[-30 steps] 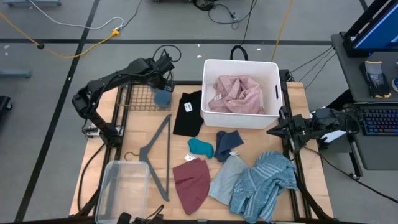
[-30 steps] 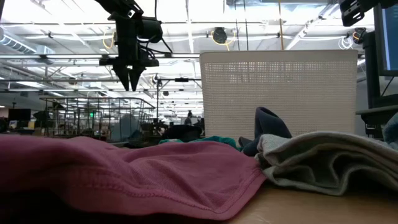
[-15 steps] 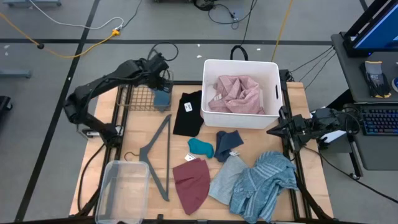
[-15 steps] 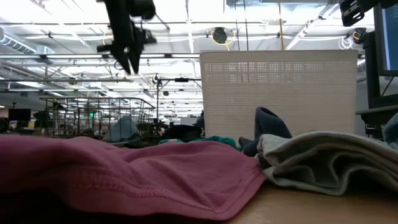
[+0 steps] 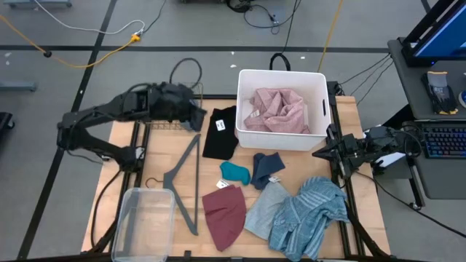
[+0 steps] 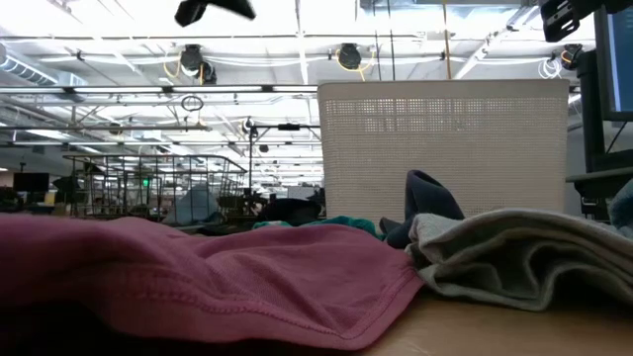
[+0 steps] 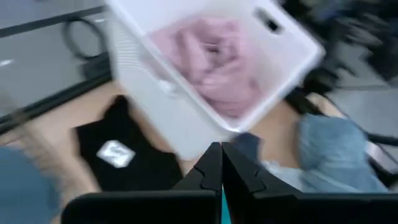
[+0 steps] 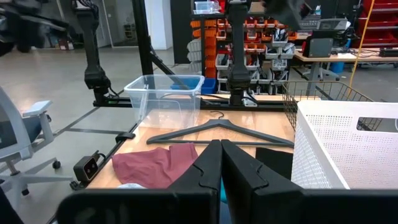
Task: Pick & Place Cloths
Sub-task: Put the blue sock in the gold wire basket
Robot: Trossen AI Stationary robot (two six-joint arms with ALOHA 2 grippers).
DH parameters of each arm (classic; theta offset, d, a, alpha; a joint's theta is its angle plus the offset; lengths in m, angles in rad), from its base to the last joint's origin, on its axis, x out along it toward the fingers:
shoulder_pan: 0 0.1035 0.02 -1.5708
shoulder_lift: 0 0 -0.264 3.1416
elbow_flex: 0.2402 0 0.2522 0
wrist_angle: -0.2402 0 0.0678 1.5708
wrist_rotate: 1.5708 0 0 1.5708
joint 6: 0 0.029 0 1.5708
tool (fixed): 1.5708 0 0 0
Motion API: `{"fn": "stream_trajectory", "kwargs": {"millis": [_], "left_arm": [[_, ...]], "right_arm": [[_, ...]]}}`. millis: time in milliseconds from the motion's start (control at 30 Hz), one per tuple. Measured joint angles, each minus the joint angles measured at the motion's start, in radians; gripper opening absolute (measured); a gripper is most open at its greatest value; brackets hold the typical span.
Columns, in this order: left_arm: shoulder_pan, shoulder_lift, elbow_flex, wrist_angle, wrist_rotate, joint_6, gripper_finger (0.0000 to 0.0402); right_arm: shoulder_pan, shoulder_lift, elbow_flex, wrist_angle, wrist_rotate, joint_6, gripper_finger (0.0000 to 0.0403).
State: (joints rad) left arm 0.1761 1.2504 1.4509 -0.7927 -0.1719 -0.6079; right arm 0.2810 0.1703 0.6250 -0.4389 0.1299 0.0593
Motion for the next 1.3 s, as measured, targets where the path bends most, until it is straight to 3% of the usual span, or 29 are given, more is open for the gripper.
{"fn": "stream_trajectory", "kwargs": {"millis": [333, 567, 900, 1300], "left_arm": [[-0.284, 0.069, 0.0, 0.149, -0.002, 0.05, 0.0001], [-0.415, 0.179, -0.001, 0.259, -0.019, 0.048, 0.0001], [-0.467, 0.327, 0.0, 0.319, -0.022, -0.044, 0.0], [-0.438, 0.516, 0.0, 0.166, 0.032, -0.428, 0.0]], "right_arm": [[0.0, 0.0, 0.0, 0.0, 0.0, 0.0, 0.0004], [0.0, 0.0, 0.0, 0.0, 0.0, 0.0, 0.0004], [0.0, 0.0, 0.0, 0.0, 0.0, 0.0, 0.0004], [0.0, 0.0, 0.0, 0.0, 0.0, 0.0, 0.0004]]}}
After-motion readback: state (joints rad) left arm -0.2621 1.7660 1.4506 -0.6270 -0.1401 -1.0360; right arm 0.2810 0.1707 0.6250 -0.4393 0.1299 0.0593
